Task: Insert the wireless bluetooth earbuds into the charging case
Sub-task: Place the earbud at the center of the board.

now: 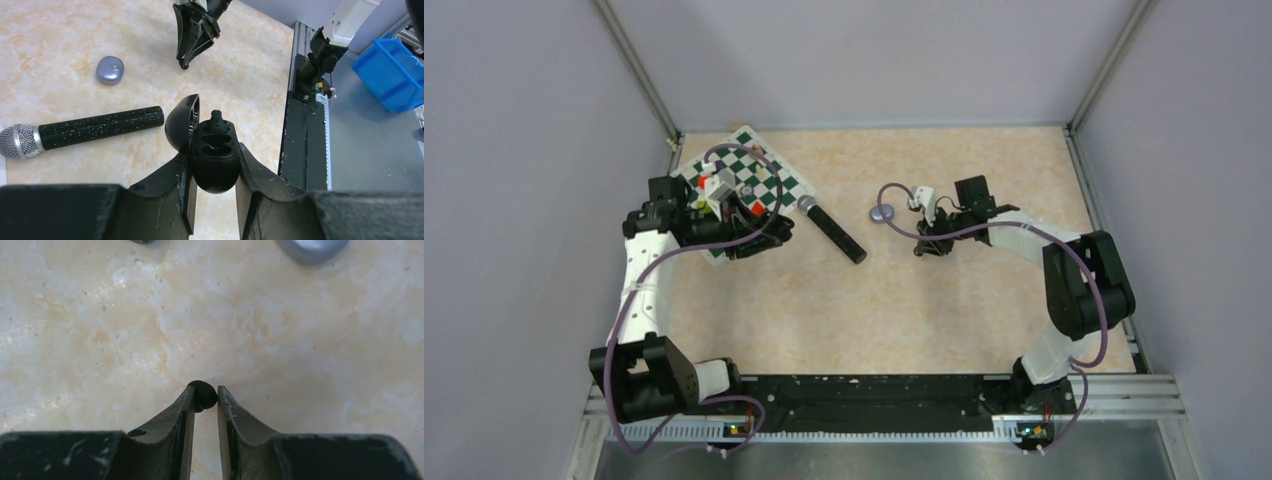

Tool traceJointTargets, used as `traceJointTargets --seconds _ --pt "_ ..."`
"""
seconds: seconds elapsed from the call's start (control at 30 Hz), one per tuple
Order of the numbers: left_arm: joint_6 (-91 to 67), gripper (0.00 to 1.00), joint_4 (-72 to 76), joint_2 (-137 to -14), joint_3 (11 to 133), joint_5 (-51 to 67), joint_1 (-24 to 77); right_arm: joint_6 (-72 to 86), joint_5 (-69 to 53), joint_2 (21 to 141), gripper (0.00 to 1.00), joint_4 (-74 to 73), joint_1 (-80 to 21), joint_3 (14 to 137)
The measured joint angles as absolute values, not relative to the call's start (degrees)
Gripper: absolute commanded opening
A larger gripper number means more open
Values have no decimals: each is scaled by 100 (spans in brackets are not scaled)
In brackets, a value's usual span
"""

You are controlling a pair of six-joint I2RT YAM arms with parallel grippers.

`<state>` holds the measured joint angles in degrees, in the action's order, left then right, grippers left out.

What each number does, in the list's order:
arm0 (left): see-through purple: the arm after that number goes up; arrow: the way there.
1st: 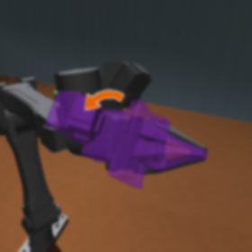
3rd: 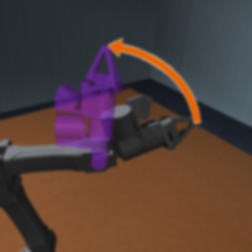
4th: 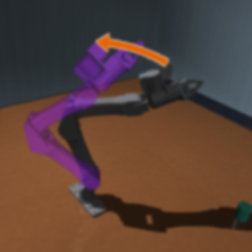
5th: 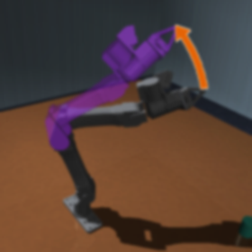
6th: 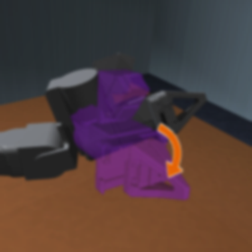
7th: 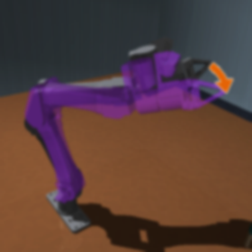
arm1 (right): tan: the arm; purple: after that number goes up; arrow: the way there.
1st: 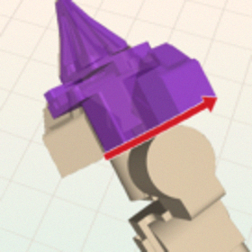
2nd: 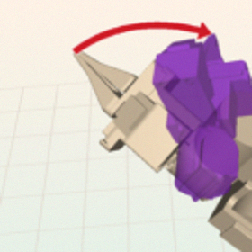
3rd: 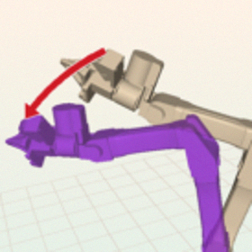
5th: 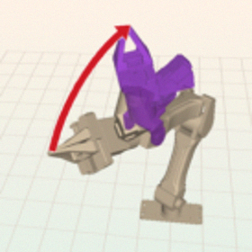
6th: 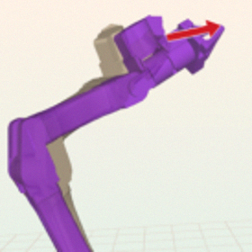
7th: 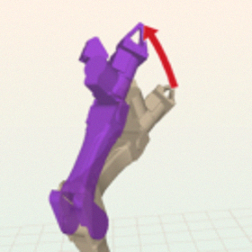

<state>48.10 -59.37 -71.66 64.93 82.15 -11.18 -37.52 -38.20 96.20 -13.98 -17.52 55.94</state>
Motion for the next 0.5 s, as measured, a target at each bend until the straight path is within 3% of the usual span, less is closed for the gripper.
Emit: traceJointTargets --seconds 0.23,0.5 --pt "5286 0 -6403 -7317 6641 8285 -1116 -3691 -3476 10154 24 -1605 -1671 5765" --pt "6517 0 -7557 -7743 7004 8340 -1118 -3247 -3262 10372 48 -1791 -1505 6104"
